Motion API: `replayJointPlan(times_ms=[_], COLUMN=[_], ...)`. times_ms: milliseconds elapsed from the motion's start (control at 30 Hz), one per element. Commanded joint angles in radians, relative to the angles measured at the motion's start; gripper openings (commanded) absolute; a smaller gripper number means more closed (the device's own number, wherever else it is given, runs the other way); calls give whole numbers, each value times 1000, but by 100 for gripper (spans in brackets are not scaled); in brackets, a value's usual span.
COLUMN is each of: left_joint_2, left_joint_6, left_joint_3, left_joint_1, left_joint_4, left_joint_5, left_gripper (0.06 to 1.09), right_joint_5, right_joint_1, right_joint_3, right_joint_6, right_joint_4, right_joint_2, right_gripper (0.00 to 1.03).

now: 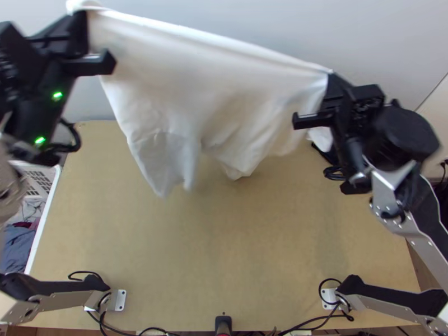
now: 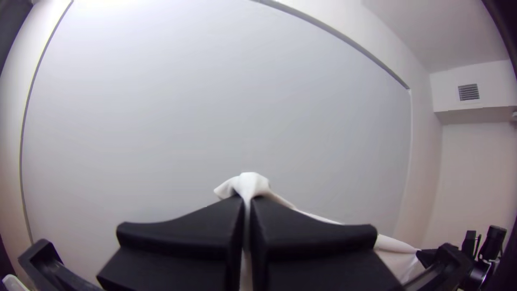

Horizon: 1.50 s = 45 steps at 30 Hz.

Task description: Fold the t-shirt

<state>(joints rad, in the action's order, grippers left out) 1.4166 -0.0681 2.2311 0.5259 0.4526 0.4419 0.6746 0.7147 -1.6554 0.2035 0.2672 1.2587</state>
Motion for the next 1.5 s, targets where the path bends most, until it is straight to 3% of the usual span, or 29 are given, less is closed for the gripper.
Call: replayJointPlan(times_ms=[0, 67, 200, 367, 533, 800, 1133, 1367, 1400, 1467], left_joint_2=[-73, -87, -123, -154, -136, -77, 87, 211, 228, 251], left_joint_6=[63, 44, -71, -210, -311, -380, -444, -469, -480, -492], left_joint_3=[10, -31, -200, -458, -669, -944, -1005, -944, -923, -887], left_joint_1=[43, 42, 16, -89, -214, -369, -457, -469, -477, -484], left_joint_4=[8, 35, 61, 35, 15, -94, -143, -219, -219, -207], left_joint_5=[31, 32, 31, -68, -181, -253, -335, -331, -331, -333], left_gripper=[9, 9, 9, 9, 9, 10, 10, 11, 16, 40], right_joint_5=[89, 94, 82, 71, -78, -283, -464, -483, -486, -486], right_joint_1=[43, 51, 55, 43, -60, -227, -287, -299, -299, -297], right_joint_3=[65, 92, 123, 253, 345, 396, 322, 275, 270, 263], right_joint_6=[171, 162, 25, -128, -311, -501, -671, -708, -713, -720], right_joint_4=[-175, -145, 9, 69, 221, 213, 190, 190, 190, 190], right_joint_2=[-74, -85, -85, -94, -33, 192, 441, 533, 536, 536], right_gripper=[3, 3, 3, 3, 3, 3, 3, 3, 3, 3])
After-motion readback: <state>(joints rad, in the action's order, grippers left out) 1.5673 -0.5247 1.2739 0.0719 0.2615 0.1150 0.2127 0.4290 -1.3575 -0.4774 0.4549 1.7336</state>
